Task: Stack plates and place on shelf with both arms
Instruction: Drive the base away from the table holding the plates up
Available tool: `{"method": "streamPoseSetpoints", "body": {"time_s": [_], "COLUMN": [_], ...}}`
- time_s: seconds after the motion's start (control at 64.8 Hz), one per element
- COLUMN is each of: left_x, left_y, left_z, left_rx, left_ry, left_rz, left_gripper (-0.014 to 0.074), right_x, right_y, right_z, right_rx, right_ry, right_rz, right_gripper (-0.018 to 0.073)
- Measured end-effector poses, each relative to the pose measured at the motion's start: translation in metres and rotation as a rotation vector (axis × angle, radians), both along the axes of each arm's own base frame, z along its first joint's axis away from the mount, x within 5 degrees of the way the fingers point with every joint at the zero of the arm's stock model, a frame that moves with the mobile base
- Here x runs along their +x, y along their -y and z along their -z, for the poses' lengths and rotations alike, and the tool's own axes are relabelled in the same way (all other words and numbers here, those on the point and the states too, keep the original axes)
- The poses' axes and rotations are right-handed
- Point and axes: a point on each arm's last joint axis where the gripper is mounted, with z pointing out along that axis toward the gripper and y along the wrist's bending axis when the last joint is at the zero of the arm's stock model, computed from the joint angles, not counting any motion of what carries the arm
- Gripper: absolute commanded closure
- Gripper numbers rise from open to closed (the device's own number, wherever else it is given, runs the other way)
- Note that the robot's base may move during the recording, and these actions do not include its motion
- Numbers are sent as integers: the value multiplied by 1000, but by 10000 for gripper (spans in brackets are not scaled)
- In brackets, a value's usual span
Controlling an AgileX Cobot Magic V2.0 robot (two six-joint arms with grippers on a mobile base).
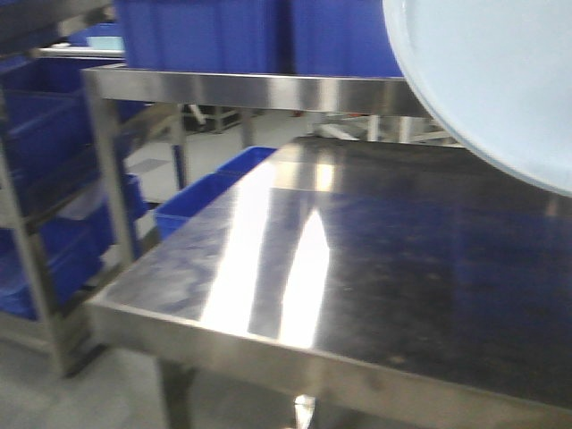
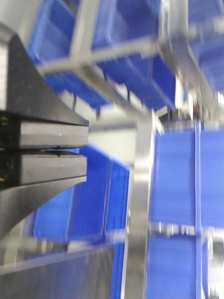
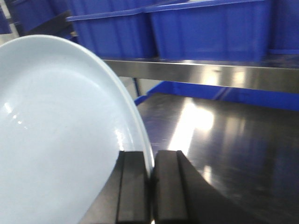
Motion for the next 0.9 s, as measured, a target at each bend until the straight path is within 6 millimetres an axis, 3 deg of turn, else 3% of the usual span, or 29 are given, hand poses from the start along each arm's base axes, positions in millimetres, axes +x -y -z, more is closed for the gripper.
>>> {"method": "streamPoseSetpoints", "body": {"time_s": [0.895], "left_x": [0], "left_y": [0], "left_z": [0], "left_rx": [0], "left_ry": [0], "left_rz": [0], "left_gripper": [514], "right_x": [0], "right_y": [0], "right_z": [0], "right_rx": [-1], "right_ry": [0], "right_rz": [0], "right_gripper": [511]}}
